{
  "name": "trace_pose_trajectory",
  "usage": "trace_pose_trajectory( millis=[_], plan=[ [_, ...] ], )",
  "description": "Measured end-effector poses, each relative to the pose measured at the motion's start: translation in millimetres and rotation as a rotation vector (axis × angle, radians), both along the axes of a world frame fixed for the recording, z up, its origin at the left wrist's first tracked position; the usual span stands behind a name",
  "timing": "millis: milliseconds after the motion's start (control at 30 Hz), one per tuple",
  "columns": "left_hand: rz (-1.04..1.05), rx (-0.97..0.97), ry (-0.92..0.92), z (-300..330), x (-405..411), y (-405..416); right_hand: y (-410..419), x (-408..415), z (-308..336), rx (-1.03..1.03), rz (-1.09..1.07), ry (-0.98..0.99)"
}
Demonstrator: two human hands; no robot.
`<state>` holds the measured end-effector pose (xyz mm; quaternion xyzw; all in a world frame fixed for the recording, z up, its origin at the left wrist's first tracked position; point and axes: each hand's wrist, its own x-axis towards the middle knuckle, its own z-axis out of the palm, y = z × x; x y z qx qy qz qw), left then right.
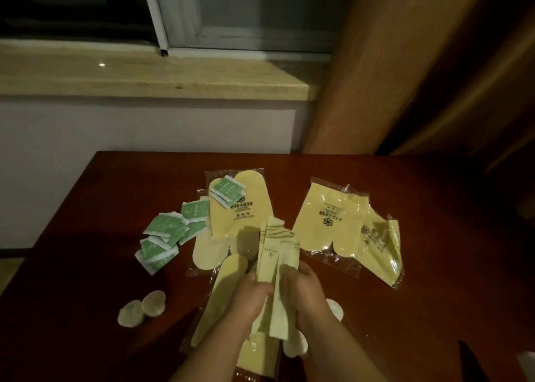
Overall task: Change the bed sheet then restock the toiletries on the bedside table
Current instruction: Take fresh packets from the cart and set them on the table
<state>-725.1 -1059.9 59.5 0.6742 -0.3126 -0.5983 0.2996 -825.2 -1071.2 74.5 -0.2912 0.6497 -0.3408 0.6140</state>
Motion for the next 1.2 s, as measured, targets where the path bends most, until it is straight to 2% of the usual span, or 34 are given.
trace_pose_trajectory(
  millis=[133, 200, 300, 400, 567, 767, 900, 1000, 1200],
  plan=[
    [0.182, 0.061, 0.491, 29.0, -7.5, -5.0, -12.0, 10.8, 17.1, -0.175, 0.064, 0.038],
    [0.187, 0.019, 0.588, 41.8, -9.7, -5.4, -15.1, 14.8, 26.4, -0.22, 0.072, 0.068],
    [0.149, -0.034, 0.547, 49.1, -5.6, -4.2, -13.3, 15.5, 38.0, -0.226, 0.04, 0.1],
    [0.02, -0.045, 0.444, 54.6, -3.3, 1.4, -1.9, 7.8, 50.6, -0.184, -0.087, 0.062],
    [-0.289, -0.102, 0.536, 66.9, -11.7, 27.8, 55.0, -4.4, 78.0, -0.264, -0.281, 0.137],
    [-0.781, -0.121, 0.624, 84.0, -23.8, 125.1, 199.6, -1.4, 96.9, -0.285, -0.66, 0.445],
    [-1.052, -0.052, 0.701, 99.6, -39.7, 223.3, 316.2, 10.8, 112.7, -0.218, -0.962, 0.547],
    [-1.27, 0.008, 0.763, 123.3, -50.6, 320.5, 426.0, 18.0, 128.9, -0.163, -1.222, 0.609],
    [-1.592, 0.096, 0.859, 157.7, -36.4, 520.5, 634.4, 62.7, 153.1, -0.1, -1.554, 0.8]
  ],
)
